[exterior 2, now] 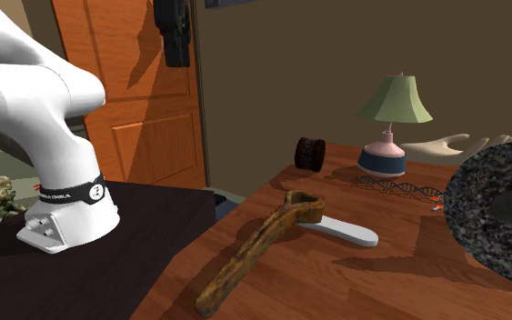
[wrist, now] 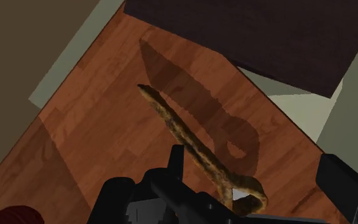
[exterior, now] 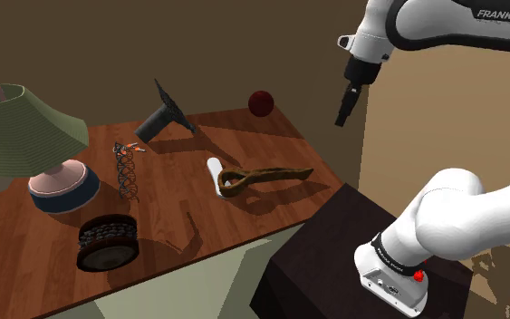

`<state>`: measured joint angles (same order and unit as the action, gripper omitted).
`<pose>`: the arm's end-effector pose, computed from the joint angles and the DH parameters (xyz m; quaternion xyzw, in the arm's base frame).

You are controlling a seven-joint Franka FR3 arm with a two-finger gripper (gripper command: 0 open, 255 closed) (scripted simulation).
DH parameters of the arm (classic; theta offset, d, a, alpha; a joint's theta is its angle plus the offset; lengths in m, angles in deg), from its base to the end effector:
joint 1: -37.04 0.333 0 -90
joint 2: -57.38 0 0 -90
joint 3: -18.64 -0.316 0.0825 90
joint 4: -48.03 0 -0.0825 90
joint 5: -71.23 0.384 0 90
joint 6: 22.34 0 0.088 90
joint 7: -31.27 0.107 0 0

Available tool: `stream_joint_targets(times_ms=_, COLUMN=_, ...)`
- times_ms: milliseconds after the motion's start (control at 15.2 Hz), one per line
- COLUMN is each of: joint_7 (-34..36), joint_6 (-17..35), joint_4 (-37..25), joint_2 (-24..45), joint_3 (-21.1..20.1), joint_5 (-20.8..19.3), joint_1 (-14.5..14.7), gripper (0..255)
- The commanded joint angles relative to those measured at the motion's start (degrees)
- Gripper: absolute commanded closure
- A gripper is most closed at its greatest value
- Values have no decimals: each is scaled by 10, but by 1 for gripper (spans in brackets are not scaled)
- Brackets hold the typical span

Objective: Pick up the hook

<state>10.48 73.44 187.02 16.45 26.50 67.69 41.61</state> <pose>0.3311 -0.0327 0.5405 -0.9845 -0.1732 0.0189 0.0182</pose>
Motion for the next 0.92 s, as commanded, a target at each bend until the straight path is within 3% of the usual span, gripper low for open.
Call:
stream_joint_targets(times_ms=0, joint_7=-32, joint_6=46, joint_4=24, joint_2=19, joint_3=9, joint_5=-5, joint_1=11, gripper=0)
stream_joint_targets(times_ms=858, joint_7=-249, joint_6=335, joint_4=85, joint_2=233, joint_3=72, joint_5=-10, joint_1=84, gripper=0)
